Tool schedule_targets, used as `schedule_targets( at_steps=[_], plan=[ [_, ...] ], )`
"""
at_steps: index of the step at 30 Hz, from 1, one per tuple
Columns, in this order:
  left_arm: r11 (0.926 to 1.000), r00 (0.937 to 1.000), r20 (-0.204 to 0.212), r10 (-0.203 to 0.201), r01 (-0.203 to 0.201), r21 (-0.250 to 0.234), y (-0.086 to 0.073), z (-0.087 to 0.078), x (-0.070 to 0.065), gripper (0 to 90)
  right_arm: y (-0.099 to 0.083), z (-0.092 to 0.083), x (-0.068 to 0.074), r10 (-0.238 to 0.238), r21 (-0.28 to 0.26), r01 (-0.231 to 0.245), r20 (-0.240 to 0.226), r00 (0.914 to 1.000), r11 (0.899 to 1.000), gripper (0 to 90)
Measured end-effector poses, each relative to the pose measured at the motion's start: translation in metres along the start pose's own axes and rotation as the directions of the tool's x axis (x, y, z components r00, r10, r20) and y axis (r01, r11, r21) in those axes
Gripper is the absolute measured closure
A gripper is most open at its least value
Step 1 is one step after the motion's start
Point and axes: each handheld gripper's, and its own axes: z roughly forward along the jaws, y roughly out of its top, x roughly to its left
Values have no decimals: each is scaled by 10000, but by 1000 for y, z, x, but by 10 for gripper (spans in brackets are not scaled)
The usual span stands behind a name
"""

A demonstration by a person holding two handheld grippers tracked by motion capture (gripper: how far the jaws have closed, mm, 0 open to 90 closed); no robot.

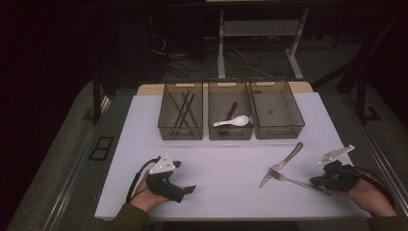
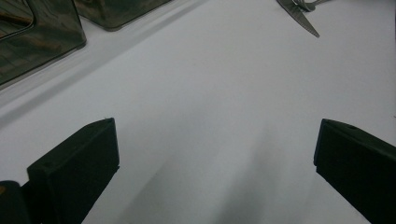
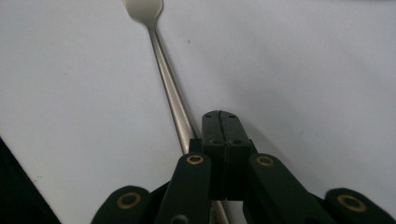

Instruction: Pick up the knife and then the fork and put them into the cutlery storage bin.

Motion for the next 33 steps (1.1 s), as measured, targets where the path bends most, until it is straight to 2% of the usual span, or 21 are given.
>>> schedule_targets(
  at_steps=[3,6,9,13,17,19,23,25,27,29,30,32,33],
  plan=[
    [10000,10000,-3,-5,5,7,0,0,0,0,6,-5,2,-124,-143,124,-19,9999,9998,820],
    [10000,10000,-15,-28,28,9,0,0,1,0,15,-10,7,-579,-159,576,-139,9982,9982,778],
    [10000,10000,-8,-17,17,5,0,0,0,0,25,-11,13,-1112,-25,1112,-228,9935,9938,753],
    [10000,10000,3,-3,3,4,0,0,0,0,38,-7,19,-1551,338,1560,-270,9875,9872,745],
    [10000,10000,-7,-24,24,-14,0,0,0,0,51,-1,24,-2148,936,2169,-320,9761,9717,741],
    [10000,10000,0,-14,14,-22,0,0,0,0,57,3,25,-2510,1254,2527,-293,9675,9594,738],
    [10000,10000,-27,-29,29,-18,0,0,0,0,64,9,27,-2692,1682,2729,-449,9620,9472,735],
    [10000,10000,-14,-36,36,-15,0,0,0,0,66,13,28,-2847,1982,2891,-512,9572,9365,738],
    [10000,10000,-10,-25,25,2,0,0,0,0,69,17,29,-2811,2240,2886,-655,9574,9309,742],
    [10000,10000,-24,24,-24,40,0,0,0,0,71,20,29,-2938,2397,3014,-677,9535,9229,745],
    [10000,10000,-41,42,-42,60,0,0,0,0,72,21,30,-2791,2483,2889,-745,9574,9246,746],
    [9999,9999,-70,78,-78,108,0,1,0,0,73,23,29,-2935,2662,3012,-690,9535,9157,750],
    [9999,9999,-103,72,-71,111,0,1,-1,0,73,24,31,-2776,2719,2881,-773,9576,9182,754]
  ],
)
